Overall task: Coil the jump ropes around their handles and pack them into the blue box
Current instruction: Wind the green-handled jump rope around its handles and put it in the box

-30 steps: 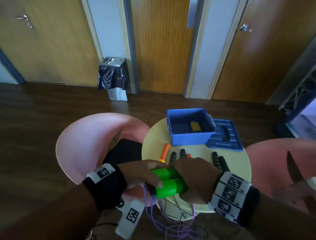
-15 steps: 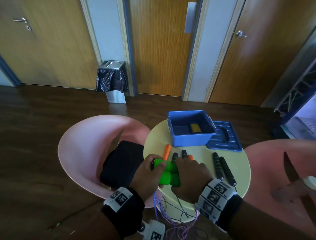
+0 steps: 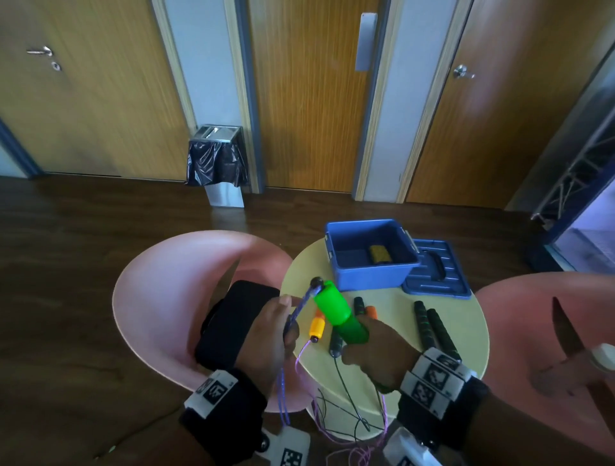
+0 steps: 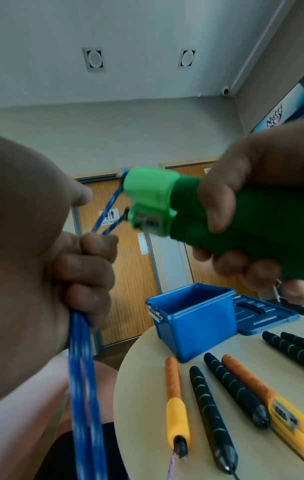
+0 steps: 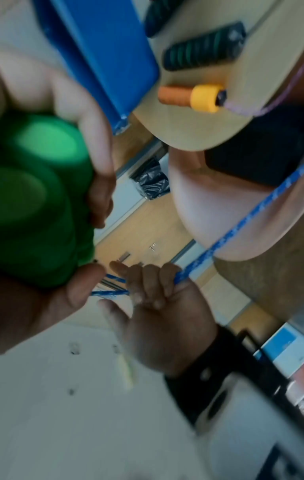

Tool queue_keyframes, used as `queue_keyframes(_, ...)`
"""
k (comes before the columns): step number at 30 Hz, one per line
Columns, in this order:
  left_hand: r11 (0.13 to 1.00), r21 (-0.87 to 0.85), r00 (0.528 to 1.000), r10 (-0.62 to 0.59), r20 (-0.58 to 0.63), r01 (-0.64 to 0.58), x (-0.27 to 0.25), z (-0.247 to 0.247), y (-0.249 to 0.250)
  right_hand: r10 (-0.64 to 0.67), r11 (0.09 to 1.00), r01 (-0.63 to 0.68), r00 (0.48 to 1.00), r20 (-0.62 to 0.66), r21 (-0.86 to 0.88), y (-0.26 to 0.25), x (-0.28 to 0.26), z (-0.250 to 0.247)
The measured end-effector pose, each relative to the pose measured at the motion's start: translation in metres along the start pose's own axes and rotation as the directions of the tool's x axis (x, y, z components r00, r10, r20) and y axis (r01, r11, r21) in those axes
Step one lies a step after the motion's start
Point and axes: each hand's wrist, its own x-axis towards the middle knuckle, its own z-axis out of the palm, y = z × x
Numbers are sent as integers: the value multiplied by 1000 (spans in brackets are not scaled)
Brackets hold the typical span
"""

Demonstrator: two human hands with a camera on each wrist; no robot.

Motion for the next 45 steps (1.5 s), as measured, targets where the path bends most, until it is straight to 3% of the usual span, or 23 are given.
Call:
queue_keyframes(1,999,30,999,33,17,-33,-1,1,-1,2,975,-1,1000,-6,220,-3,-2,0)
queue_keyframes(3,992,102,996,65,68,-72,-5,8,-2,35,772,-43,999,26,634,-9,-5,-4)
queue_keyframes(5,988,142,993,45,111,-61,-10,17,-1,-4,550,-112,991,137,827,-11,-8,-6)
queue_keyframes(7,986,158,985,22,172,-50,-15,24,1,-94,441,-173,967,237,881,-15,-12,-8)
queue_keyframes(10,989,151,961,-43,273,2,-19,31,11,-220,391,-267,902,371,881,-18,-18,-12)
queue_keyframes(13,983,184,936,-85,341,22,-19,29,22,-244,454,-277,875,417,847,-13,-17,-19)
queue_keyframes(17,861,479,940,-3,341,-171,-13,9,10,-58,704,-211,935,350,679,-9,-8,-28)
queue_keyframes(19,808,562,952,-8,306,-174,-12,-1,4,32,908,-106,982,185,406,-11,-2,-36)
queue_keyframes(21,763,607,949,27,316,-223,-15,-9,2,35,999,-35,999,16,8,-2,12,-46)
queue_keyframes(23,719,636,938,65,340,-281,-19,-14,6,40,948,-48,999,-32,-314,10,25,-53)
queue_keyframes(25,648,681,921,83,380,-339,-22,-15,12,64,823,-102,994,-86,-559,20,34,-53)
queue_keyframes(28,546,717,885,109,452,-434,-24,-11,25,28,671,-110,992,-123,-734,25,36,-45)
queue_keyframes(34,401,771,862,111,495,-495,-16,-11,42,-116,483,-23,989,-91,-875,13,32,-22)
queue_keyframes(40,248,769,807,124,577,-589,-4,-6,63,-122,332,80,992,41,-940,-7,18,-7)
queue_keyframes(45,295,775,819,55,571,-559,19,-14,63,-192,193,230,962,193,-954,-6,-2,13)
